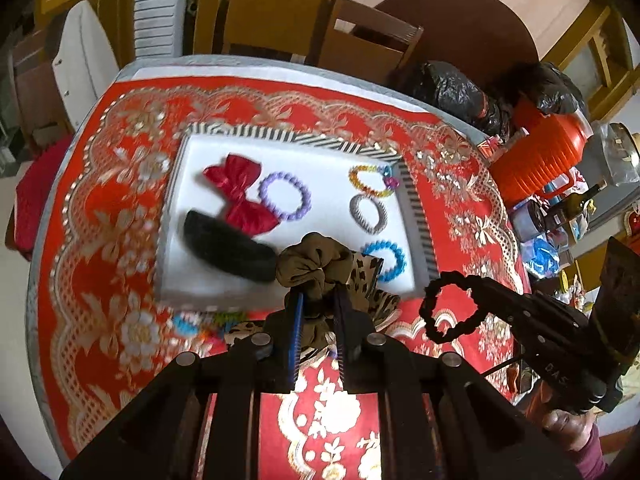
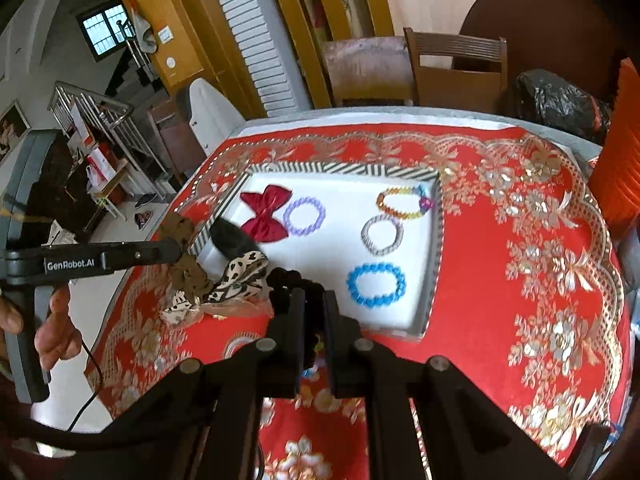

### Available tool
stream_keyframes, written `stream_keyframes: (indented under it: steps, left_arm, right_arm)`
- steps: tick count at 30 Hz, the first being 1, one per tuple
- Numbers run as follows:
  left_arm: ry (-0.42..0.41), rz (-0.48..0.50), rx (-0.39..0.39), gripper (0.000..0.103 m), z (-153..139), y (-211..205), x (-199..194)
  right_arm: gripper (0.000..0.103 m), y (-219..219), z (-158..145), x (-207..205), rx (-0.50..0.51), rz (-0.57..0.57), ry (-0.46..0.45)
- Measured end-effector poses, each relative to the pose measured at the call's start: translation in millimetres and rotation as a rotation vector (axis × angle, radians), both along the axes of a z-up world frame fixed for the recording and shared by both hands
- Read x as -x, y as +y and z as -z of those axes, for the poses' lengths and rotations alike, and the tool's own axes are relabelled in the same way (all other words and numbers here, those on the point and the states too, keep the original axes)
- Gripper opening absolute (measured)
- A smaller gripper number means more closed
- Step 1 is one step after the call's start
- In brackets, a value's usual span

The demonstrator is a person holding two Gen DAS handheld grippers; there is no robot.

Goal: Organize jewelry
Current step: 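Carry brown scrunchie into tray with left tool while right tool places black scrunchie there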

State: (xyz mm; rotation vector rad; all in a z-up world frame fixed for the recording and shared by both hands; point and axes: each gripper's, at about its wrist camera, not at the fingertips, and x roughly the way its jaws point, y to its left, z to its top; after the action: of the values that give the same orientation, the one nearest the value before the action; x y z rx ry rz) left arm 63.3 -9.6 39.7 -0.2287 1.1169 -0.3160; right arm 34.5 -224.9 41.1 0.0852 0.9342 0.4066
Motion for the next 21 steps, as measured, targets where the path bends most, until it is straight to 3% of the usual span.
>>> stream_keyframes:
  steps: [9,21]
  left_arm:
    - [-0.003,-0.008,-0.044,0.003,5,-19,-53]
    - [0.053,-0.057,-0.049,0.003,34,-26,-136]
  right_arm:
    - [0.008,3,13,-38,0.010,0.011,0.034]
    - [0.008,29,74,-90,-0.055,0.001,0.183]
